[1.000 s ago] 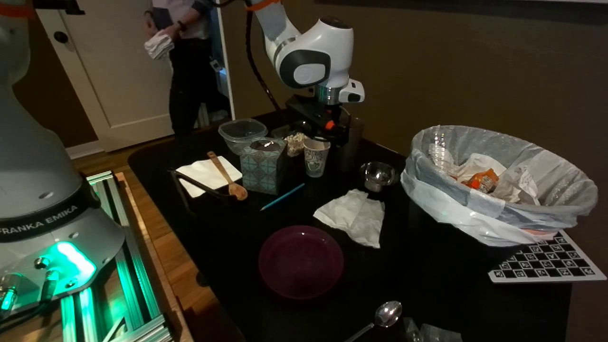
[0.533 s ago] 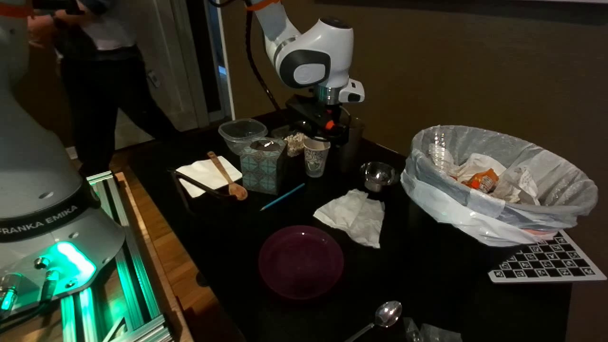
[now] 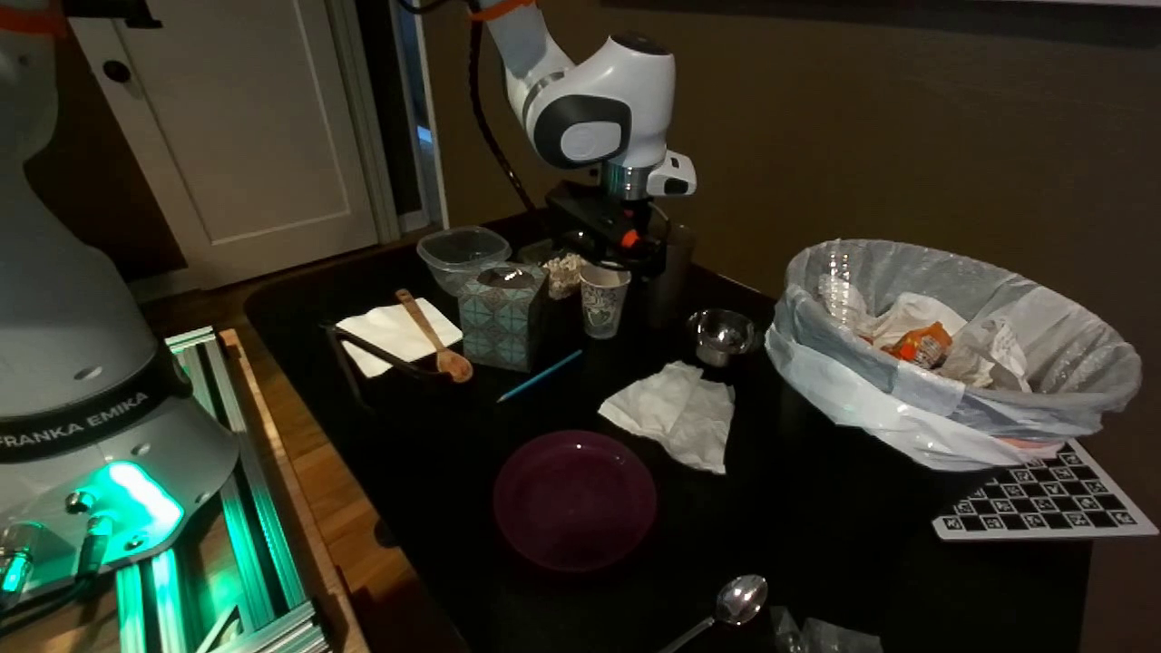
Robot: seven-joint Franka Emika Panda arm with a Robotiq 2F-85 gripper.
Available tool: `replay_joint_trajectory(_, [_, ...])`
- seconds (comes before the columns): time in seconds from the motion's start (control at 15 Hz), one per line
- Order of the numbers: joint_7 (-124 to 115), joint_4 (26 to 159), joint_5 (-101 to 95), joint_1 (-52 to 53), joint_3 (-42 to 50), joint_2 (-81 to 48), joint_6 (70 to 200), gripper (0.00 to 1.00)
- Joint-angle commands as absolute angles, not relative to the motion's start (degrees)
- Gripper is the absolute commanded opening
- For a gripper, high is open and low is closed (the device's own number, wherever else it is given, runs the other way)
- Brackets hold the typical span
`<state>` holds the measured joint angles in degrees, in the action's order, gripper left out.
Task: Pick up the cup, then pour the water into the bigger cup
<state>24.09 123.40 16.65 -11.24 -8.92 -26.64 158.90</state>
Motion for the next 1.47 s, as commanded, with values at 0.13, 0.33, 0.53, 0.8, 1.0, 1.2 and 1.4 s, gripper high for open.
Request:
replay_joint_trajectory(0.13, [23.4,123.4,15.7,-12.0,-9.6,-26.7,158.9,1.00])
replay_joint_trajectory(0.33, [21.8,124.3,12.6,-10.5,-7.5,-27.3,158.5,1.00])
replay_joint_trajectory(0.53, [19.7,125.3,9.3,-9.3,-5.7,-27.7,160.6,1.00])
replay_joint_trajectory(0.8, [15.9,125.0,7.9,-8.3,-4.6,-29.6,164.6,0.68])
replay_joint_trajectory(1.0, [13.0,124.6,7.8,-7.6,-4.6,-31.5,168.9,0.44])
replay_joint_trajectory(1.2, [10.4,124.1,7.5,-6.8,-4.4,-32.9,171.3,0.19])
replay_joint_trajectory(1.4, [8.4,124.0,6.6,-5.9,-3.5,-32.2,171.4,0.01])
